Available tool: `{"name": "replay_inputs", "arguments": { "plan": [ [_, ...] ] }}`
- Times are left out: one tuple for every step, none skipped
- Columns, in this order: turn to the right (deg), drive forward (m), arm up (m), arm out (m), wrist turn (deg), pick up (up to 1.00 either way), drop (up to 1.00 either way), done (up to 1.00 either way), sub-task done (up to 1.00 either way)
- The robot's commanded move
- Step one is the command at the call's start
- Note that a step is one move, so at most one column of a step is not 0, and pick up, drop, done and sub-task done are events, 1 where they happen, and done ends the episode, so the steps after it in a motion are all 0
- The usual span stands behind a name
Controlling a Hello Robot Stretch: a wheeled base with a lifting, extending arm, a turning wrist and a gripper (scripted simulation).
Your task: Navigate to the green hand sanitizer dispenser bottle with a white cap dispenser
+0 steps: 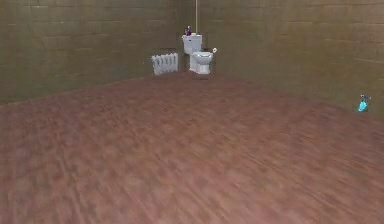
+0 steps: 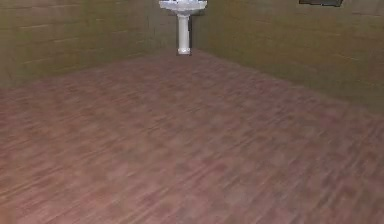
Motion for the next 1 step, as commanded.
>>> {"name": "replay_inputs", "arguments": {
  "plan": [
    [0.0,1.0,0.0,0.0,0.0,0.0,0.0,0.0,0.0]
  ]
}}
